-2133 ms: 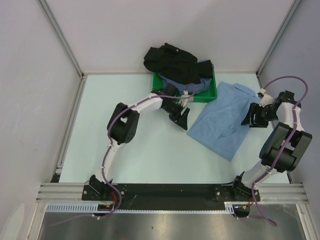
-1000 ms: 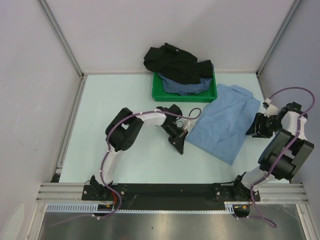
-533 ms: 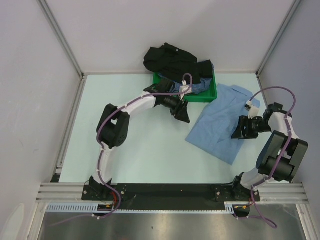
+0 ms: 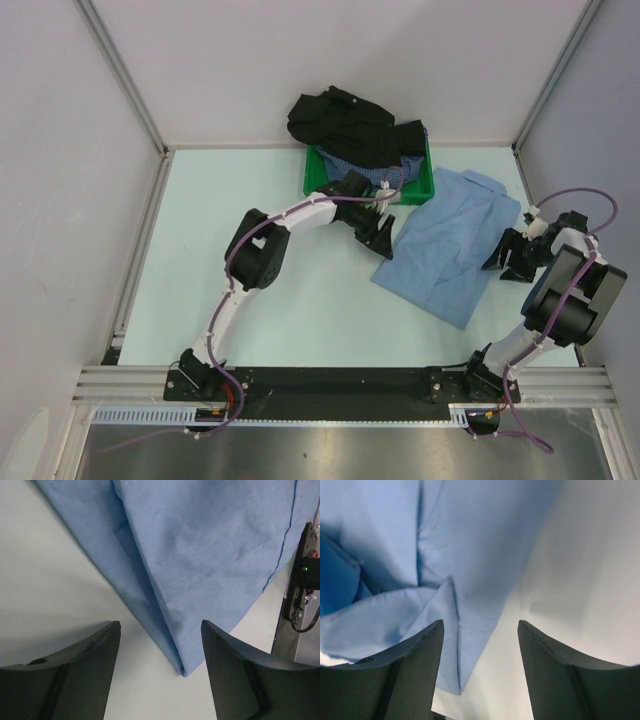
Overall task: Fold and stack the long sleeve shirts
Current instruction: Fold the shirt
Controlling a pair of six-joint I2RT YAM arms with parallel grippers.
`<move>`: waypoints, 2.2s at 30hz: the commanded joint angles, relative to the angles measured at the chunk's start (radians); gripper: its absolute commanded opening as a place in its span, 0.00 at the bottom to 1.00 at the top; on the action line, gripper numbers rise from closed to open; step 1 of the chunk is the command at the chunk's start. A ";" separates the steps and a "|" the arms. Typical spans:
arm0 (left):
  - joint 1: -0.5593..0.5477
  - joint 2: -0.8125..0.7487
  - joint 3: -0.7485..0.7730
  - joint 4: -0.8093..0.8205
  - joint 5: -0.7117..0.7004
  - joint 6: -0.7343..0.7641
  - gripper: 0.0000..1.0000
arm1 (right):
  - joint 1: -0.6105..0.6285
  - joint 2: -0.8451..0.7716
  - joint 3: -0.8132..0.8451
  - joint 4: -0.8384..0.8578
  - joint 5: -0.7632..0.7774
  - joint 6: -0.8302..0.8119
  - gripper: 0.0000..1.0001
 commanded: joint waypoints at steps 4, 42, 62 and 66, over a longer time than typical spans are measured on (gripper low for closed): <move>-0.035 -0.023 -0.031 -0.188 -0.090 -0.005 0.70 | -0.015 0.066 0.024 0.071 0.024 0.145 0.64; -0.019 -0.240 -0.579 0.276 -0.167 -0.418 0.16 | 0.079 0.098 -0.002 -0.136 0.032 -0.191 0.00; 0.039 -0.457 -0.847 -0.299 -0.221 0.110 0.00 | 0.087 0.095 0.099 -0.406 0.044 -0.348 0.67; 0.025 -0.499 -0.984 -0.256 -0.201 0.095 0.00 | 0.117 0.145 0.111 -0.247 0.009 -0.169 0.64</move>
